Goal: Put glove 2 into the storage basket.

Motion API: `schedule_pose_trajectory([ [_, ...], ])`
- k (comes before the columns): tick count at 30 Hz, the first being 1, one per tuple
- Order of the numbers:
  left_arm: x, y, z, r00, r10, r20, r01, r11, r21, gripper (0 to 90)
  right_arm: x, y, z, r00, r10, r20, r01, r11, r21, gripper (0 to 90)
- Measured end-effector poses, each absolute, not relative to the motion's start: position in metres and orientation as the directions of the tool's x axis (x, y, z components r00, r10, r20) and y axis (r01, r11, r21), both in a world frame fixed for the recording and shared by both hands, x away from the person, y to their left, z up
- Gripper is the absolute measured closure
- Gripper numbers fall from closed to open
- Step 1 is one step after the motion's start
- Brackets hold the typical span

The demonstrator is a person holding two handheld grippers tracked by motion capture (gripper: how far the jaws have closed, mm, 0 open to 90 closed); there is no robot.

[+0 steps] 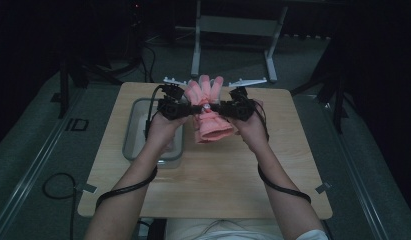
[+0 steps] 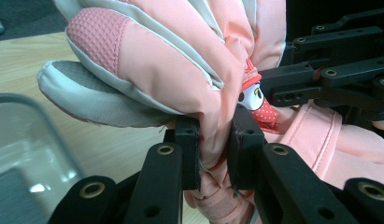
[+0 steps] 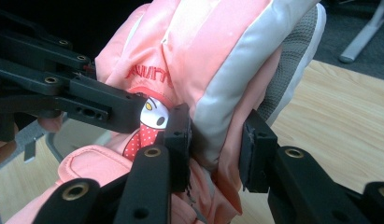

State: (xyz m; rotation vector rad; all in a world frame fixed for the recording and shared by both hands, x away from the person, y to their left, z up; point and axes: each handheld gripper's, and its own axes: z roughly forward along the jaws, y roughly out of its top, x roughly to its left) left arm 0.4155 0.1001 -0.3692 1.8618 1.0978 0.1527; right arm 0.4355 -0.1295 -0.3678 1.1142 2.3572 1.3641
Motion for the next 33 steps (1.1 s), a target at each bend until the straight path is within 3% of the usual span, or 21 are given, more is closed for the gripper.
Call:
schedule_pose_trajectory([
  [16,0.404,0.179,-0.374,0.500,0.799,-0.335,0.648,-0.089,0.756,76.5,0.450,-0.042,-0.365,-0.761,0.625,0.173,0.493,0.385,0.780,68.4],
  [33,0.415,0.229,-0.448,0.368,0.818,-0.443,0.747,0.023,0.664,76.5,0.476,0.025,-0.420,-0.787,0.595,0.166,0.534,0.521,0.666,68.3],
])
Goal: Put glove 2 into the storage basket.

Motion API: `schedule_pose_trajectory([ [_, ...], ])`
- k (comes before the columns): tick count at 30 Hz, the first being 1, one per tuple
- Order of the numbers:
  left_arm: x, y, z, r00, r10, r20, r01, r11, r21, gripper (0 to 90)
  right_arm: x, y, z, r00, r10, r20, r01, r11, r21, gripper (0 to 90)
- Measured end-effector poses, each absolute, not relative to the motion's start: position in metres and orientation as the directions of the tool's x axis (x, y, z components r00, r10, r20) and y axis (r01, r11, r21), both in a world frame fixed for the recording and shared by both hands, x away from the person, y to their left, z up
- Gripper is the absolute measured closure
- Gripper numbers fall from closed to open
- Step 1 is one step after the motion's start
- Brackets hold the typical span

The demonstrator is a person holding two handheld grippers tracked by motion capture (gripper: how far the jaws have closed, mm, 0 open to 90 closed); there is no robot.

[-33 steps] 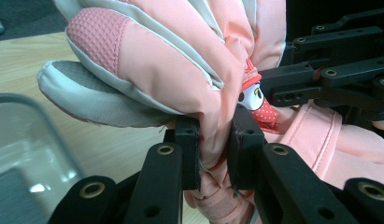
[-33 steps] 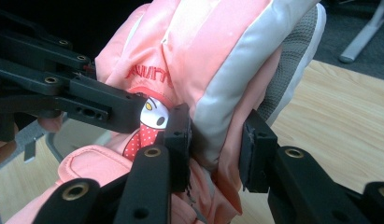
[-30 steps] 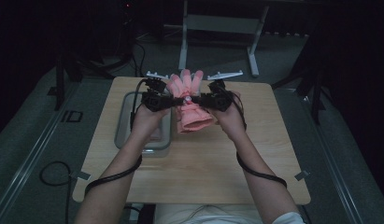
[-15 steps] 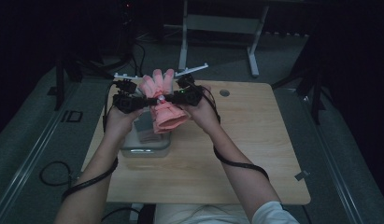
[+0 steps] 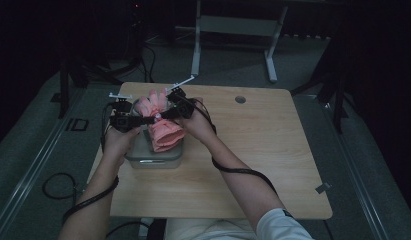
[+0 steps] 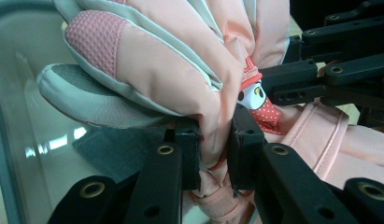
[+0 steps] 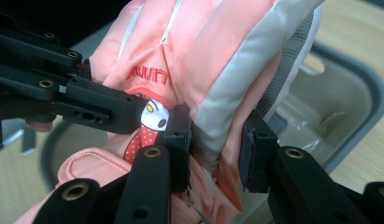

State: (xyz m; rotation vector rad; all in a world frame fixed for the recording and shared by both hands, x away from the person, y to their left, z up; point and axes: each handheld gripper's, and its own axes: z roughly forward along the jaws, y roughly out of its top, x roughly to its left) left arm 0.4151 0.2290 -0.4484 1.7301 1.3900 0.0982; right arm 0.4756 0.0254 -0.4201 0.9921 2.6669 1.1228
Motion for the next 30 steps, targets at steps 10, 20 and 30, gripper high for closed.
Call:
schedule_pose_trajectory([
  [10,0.424,0.231,-0.483,0.307,0.841,-0.446,0.820,0.004,0.572,76.1,0.486,0.037,-0.466,-0.763,0.610,0.216,0.601,0.544,0.585,67.6],
  [20,0.427,0.223,-0.486,0.281,0.884,-0.373,0.838,-0.037,0.544,69.6,0.490,0.037,-0.479,-0.757,0.612,0.231,0.617,0.552,0.560,62.8],
  [30,0.431,0.224,-0.480,0.240,0.928,-0.284,0.830,-0.045,0.556,44.5,0.501,0.031,-0.481,-0.733,0.627,0.262,0.638,0.502,0.584,48.8],
])
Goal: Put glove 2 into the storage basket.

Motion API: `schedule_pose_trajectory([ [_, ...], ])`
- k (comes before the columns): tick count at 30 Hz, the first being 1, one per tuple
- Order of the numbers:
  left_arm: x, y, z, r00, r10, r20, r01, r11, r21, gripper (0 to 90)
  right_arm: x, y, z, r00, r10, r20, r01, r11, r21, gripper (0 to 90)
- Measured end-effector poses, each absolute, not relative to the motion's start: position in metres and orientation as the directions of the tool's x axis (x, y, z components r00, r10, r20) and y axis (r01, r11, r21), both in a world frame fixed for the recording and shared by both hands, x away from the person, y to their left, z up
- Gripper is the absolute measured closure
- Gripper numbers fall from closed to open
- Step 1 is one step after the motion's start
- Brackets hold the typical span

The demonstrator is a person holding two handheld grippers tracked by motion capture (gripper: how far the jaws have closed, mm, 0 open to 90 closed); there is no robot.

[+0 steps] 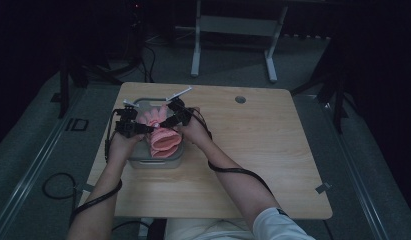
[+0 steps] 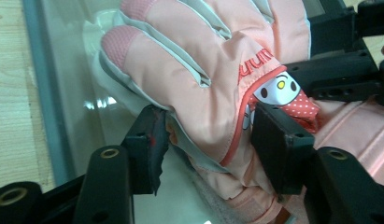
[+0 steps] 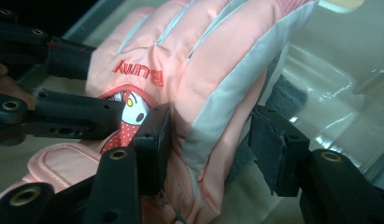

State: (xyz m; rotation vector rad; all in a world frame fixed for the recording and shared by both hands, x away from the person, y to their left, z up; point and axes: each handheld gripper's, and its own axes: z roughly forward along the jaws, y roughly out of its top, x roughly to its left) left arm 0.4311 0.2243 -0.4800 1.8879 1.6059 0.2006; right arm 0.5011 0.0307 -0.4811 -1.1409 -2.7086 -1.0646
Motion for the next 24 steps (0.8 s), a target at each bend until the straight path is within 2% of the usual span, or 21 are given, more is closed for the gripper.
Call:
schedule_pose_trajectory([
  [7,0.429,0.230,-0.474,0.241,0.920,-0.309,0.814,-0.019,0.580,42.1,0.502,0.025,-0.468,-0.734,0.617,0.283,0.635,0.479,0.606,50.1],
  [14,0.425,0.231,-0.463,0.246,0.925,-0.290,0.793,-0.019,0.610,42.1,0.499,0.023,-0.458,-0.746,0.604,0.281,0.619,0.473,0.628,48.8],
  [17,0.424,0.230,-0.460,0.257,0.928,-0.270,0.788,-0.039,0.614,42.1,0.495,0.023,-0.455,-0.757,0.609,0.239,0.594,0.488,0.639,48.6],
  [20,0.420,0.230,-0.453,0.266,0.925,-0.272,0.771,-0.034,0.636,42.0,0.493,0.021,-0.451,-0.760,0.598,0.255,0.593,0.479,0.647,47.9],
  [24,0.413,0.225,-0.440,0.284,0.933,-0.222,0.736,-0.064,0.674,42.5,0.490,0.016,-0.441,-0.767,0.585,0.264,0.582,0.461,0.670,45.2],
])
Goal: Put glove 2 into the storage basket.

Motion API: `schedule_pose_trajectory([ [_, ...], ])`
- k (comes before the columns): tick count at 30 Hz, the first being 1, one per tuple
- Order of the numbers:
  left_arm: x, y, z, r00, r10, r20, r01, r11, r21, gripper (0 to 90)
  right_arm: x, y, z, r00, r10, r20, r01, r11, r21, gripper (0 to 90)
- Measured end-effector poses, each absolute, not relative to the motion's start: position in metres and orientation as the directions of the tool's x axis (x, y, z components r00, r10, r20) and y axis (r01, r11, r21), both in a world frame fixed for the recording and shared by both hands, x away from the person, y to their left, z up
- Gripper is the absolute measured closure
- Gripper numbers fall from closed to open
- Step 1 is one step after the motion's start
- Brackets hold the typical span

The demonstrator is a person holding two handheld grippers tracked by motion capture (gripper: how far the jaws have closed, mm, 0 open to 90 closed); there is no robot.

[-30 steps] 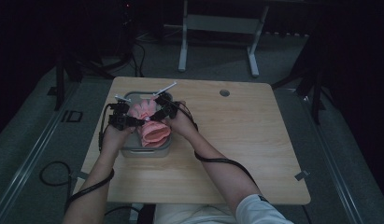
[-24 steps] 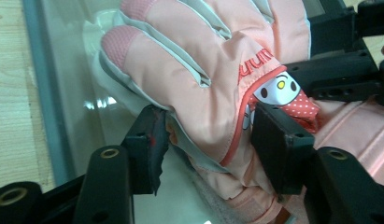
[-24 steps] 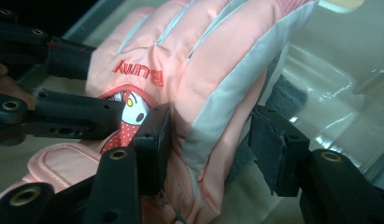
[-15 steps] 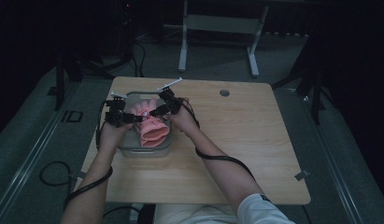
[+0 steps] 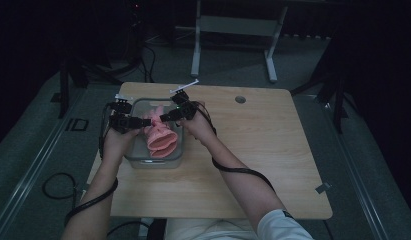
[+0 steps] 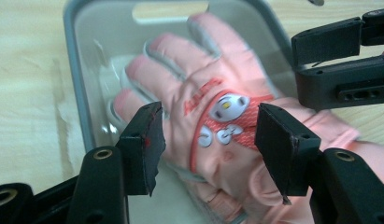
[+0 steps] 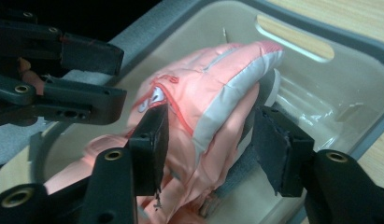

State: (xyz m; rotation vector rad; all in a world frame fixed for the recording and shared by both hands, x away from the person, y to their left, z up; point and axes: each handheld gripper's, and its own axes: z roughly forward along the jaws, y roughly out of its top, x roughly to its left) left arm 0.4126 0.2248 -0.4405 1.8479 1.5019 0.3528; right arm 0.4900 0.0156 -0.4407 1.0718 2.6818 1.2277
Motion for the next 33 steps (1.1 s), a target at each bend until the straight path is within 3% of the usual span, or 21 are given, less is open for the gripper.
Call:
schedule_pose_trajectory([
  [9,0.394,0.209,-0.425,0.351,0.904,-0.244,0.684,-0.069,0.726,37.8,0.483,-0.004,-0.429,-0.779,0.574,0.251,0.560,0.458,0.691,37.8],
  [11,0.389,0.204,-0.424,0.357,0.910,-0.211,0.664,-0.088,0.743,36.7,0.481,-0.010,-0.428,-0.787,0.565,0.247,0.550,0.463,0.695,35.6],
  [14,0.383,0.198,-0.422,0.382,0.897,-0.224,0.649,-0.088,0.756,30.5,0.478,-0.022,-0.425,-0.800,0.556,0.226,0.527,0.472,0.707,27.2],
  [24,0.366,0.170,-0.415,0.451,0.869,-0.201,0.582,-0.116,0.805,1.1,0.473,-0.056,-0.426,-0.801,0.561,0.211,0.514,0.462,0.723,18.0],
  [33,0.358,0.145,-0.411,0.508,0.845,-0.166,0.561,-0.179,0.808,1.0,0.466,-0.085,-0.426,-0.804,0.570,0.168,0.489,0.473,0.733,17.6],
])
